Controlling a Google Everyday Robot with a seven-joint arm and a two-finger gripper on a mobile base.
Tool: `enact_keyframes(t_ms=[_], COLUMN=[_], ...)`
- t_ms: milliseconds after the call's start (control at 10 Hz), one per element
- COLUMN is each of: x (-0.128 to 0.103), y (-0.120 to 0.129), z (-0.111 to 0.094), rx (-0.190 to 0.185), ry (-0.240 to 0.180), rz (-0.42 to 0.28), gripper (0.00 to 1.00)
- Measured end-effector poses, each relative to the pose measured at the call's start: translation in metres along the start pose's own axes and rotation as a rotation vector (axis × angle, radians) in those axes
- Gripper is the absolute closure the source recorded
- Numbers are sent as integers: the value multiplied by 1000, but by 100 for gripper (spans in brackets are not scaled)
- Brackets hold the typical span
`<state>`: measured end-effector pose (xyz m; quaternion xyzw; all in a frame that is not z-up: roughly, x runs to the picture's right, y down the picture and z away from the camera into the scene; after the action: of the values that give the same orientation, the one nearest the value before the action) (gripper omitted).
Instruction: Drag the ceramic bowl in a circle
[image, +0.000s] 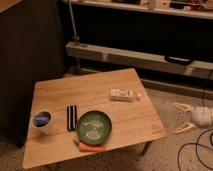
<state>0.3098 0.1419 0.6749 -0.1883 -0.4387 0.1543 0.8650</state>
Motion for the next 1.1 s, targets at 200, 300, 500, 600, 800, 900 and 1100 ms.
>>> enact_keyframes(t_ms=[200,300,500,600,800,900,1100], x=[-43,-56,-85,-98,-119,-122,-129], y=[16,21,45,54,69,72,76], z=[21,27,36,43,62,70,81], rx=[-102,-136,-199,-209,-158,-109,1], ry=[10,0,-9,2,47,74,135], rz=[-287,-384,-672,-806,-1023,-1082,-1191], gripper=[20,20,20,20,20,20,20])
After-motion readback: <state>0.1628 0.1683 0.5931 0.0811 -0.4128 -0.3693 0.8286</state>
